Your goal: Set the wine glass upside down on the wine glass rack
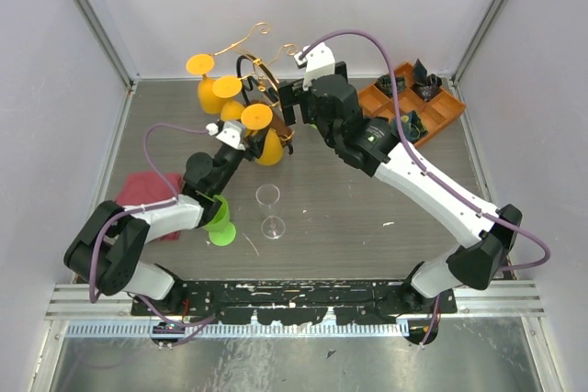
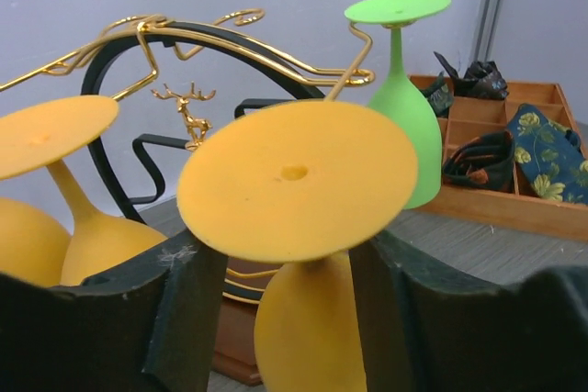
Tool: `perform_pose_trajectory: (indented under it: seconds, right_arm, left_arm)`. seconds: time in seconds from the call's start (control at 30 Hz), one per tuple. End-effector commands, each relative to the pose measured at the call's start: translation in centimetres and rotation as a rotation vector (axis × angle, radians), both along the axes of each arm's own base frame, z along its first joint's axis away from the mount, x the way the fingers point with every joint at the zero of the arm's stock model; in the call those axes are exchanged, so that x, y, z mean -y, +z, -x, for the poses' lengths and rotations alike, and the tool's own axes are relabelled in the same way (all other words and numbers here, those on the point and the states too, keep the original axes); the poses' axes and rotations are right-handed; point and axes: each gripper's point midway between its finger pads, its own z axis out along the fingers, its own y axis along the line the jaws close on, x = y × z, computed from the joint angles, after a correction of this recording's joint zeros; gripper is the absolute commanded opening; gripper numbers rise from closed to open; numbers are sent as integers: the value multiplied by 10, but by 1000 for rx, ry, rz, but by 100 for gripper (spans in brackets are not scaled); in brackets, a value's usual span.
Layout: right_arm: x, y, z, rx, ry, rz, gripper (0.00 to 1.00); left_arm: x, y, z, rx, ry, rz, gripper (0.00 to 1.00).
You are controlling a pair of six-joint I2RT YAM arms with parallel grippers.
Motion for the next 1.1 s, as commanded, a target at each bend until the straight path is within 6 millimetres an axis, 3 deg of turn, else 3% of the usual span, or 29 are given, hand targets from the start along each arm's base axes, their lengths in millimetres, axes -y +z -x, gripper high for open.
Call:
perform_pose_trajectory:
  seconds: [0.0,0.3,0.5,0.77,0.9,1.07]
  right_arm:
    - [-3,36,-2,72,2,-54,100]
    - [-11,39,-5,65,19,-54,100]
    - [-7,33,-1,37,21,-37,100]
    - [-5,22,4,-6,43,-17,100]
    - [-16,15,9,-45,95,-29,100]
    - [-16,4,13,-80,101,-34,100]
  left_arm:
    - [-18,35,1,87,77,45,63]
    - [-29,39,27,44,46,42,69]
    - [-25,20,55,-33,-50,-66,70]
    - [-36,-2,89,-128,-99,-105,74]
    - [-44,6,98,-121,-85,-86,74]
    - [-73,38,84,-140,95,-23,75]
